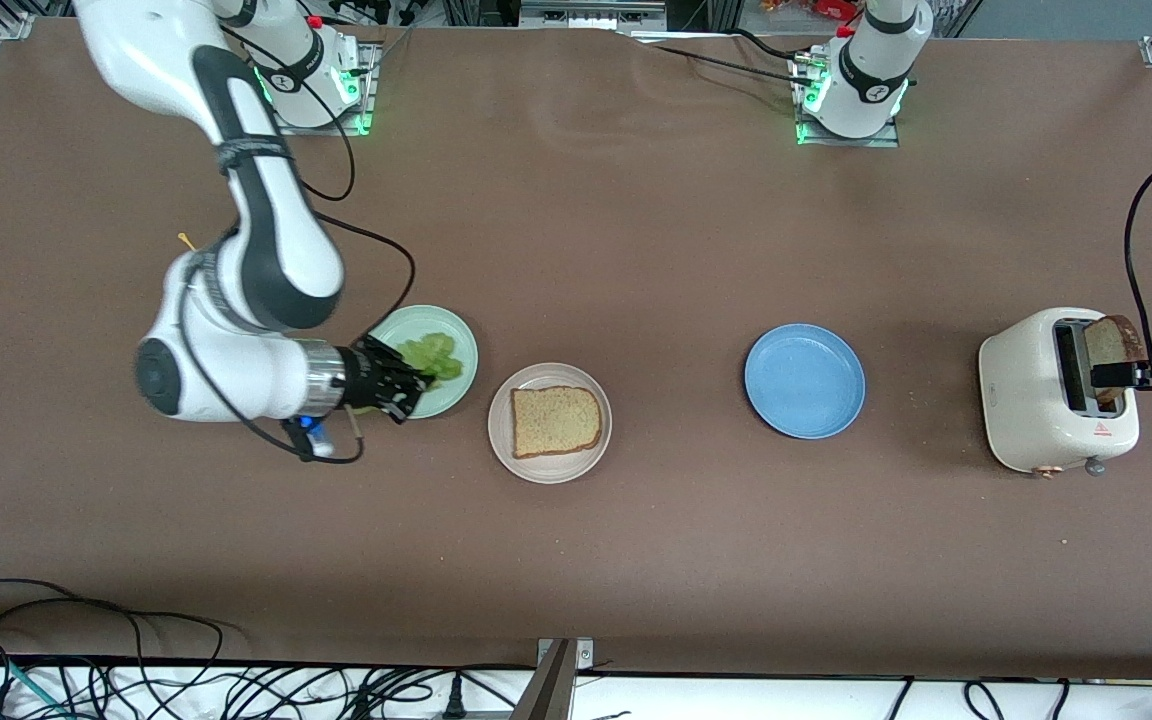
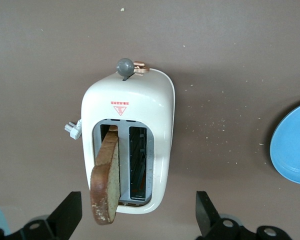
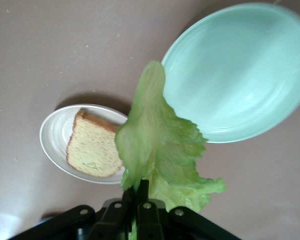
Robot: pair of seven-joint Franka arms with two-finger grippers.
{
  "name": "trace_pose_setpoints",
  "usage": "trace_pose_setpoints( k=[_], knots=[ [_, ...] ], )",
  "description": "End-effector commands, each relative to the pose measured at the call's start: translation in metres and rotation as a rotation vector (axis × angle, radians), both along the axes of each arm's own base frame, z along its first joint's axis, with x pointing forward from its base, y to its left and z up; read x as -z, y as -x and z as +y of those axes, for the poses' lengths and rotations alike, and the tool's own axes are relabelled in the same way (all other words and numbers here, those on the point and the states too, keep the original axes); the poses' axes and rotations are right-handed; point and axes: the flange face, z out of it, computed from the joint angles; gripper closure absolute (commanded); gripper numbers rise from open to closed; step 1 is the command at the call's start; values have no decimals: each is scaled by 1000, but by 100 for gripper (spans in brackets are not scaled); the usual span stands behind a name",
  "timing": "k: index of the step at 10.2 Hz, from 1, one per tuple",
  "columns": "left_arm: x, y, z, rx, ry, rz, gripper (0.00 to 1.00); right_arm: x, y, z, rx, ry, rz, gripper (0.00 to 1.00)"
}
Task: Make sandwich on beige plate with both arms
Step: 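Carry the lettuce leaf over the beige plate with the right gripper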
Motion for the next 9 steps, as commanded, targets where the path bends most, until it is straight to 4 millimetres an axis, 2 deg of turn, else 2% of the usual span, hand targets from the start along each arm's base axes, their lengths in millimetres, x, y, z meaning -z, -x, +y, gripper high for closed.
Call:
trace_pose_setpoints(
  k=[1, 2, 6, 9],
  knots=[
    [-8, 5, 8, 11, 0, -3, 0, 21, 3, 52, 91, -7, -35, 100],
    [-8, 5, 8, 11, 0, -5, 0, 30, 8, 71, 107, -3, -50, 100],
    [-8, 6, 12, 7, -1, -4, 0, 71, 22, 113, 196, -40, -59, 100],
    [-8, 6, 12, 5, -1, -4, 0, 80, 25, 129, 266, -70, -94, 100]
  ],
)
